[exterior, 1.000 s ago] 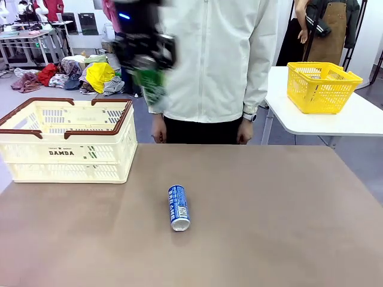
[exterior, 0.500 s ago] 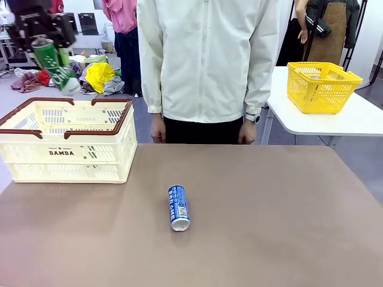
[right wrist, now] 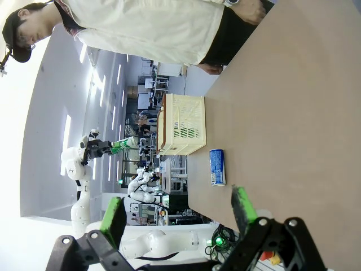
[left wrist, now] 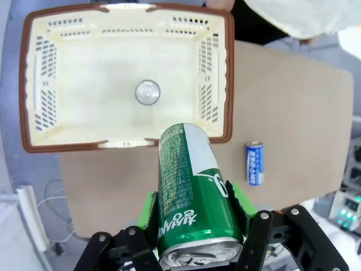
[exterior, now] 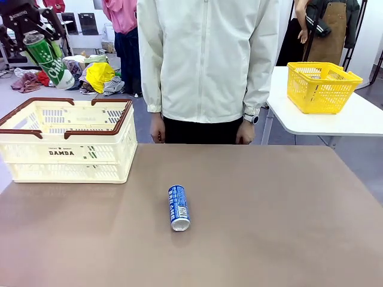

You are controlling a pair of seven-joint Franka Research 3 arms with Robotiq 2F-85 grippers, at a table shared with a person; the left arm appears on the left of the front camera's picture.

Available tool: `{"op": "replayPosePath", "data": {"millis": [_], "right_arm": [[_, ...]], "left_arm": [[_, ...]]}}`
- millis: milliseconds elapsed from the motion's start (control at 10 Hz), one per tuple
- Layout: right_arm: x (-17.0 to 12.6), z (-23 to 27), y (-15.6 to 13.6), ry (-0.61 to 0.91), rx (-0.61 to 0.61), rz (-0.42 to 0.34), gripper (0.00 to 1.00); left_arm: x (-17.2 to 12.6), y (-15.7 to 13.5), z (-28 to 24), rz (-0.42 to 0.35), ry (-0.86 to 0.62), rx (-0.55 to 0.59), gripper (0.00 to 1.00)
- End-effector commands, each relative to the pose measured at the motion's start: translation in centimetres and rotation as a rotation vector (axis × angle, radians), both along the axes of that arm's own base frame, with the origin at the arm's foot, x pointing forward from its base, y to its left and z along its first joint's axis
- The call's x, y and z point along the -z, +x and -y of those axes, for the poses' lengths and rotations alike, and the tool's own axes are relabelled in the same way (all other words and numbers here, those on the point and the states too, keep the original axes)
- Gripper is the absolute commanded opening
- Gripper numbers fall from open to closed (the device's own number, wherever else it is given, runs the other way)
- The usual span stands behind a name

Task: Place the drinks into the Shopping basket.
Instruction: Pick up one drink and place it into the Shopping basket.

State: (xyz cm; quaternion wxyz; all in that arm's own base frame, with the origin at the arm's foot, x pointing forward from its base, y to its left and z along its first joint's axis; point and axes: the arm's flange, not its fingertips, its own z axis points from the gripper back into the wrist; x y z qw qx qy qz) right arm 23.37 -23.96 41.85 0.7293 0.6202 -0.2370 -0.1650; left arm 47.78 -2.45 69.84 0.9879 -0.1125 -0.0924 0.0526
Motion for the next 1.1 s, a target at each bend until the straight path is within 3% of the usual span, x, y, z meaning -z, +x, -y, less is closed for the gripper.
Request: {"op": "replayPosePath", "data": {"millis": [0, 100, 200, 400, 600, 700, 1000], "right_arm": [[-0.1, 0.1, -0.1, -0.007, -0.012, 0.019, 1.00], [-0.1, 0.1, -0.1, -0.007, -0.012, 0.019, 1.00], [-0.1, 0.1, -0.1, -0.007, -0.012, 0.019, 1.00], [-0.1, 0.1, -0.1, -0.007, -0.012, 0.019, 1.00], [-0.1, 0.1, -0.1, -0.007, -0.012, 0.019, 1.00], [-0.1, 0.1, -0.1, -0.007, -0.012, 0.019, 1.00], [-0.1, 0.1, -0.1, -0.007, -0.012, 0.019, 1.00]], "left_arm": [[-0.4, -0.1, -0.3, 0.004, 0.033, 0.047, 0.00], [0.0, 0.0, 0.0, 0.000, 0.000, 0.000, 0.00], [0.7, 3.1, -2.0, -0.053, 0.022, 0.080, 0.00], [3.2, 4.8, -4.7, -0.108, 0.053, 0.097, 0.00], [6.0, 6.3, -6.9, -0.108, 0.044, 0.084, 0.00], [8.1, 8.5, -8.3, -0.108, 0.051, 0.077, 0.00], [14.9, 13.8, -11.6, -0.227, 0.044, 0.080, 0.00]]}}
